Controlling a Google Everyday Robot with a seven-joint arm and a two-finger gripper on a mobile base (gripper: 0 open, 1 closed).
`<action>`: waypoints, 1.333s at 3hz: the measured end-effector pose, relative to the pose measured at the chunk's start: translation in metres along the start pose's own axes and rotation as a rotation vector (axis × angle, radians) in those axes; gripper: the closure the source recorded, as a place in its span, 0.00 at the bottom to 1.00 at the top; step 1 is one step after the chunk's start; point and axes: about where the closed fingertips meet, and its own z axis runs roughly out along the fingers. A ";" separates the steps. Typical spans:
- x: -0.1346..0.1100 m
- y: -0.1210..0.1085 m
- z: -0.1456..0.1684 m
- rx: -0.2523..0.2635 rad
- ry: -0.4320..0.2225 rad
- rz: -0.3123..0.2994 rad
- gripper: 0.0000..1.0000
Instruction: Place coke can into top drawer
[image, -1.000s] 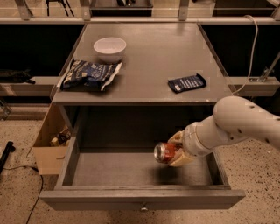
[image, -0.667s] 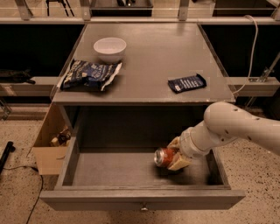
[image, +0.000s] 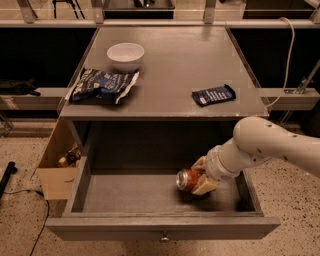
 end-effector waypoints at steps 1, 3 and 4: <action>0.000 0.000 0.000 0.000 0.000 0.000 0.54; 0.000 0.000 0.000 0.000 0.000 0.000 0.00; 0.000 0.000 0.000 0.000 0.000 0.000 0.00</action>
Offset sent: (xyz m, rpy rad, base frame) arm 0.0000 0.0000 0.0000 0.0000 0.0000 0.0000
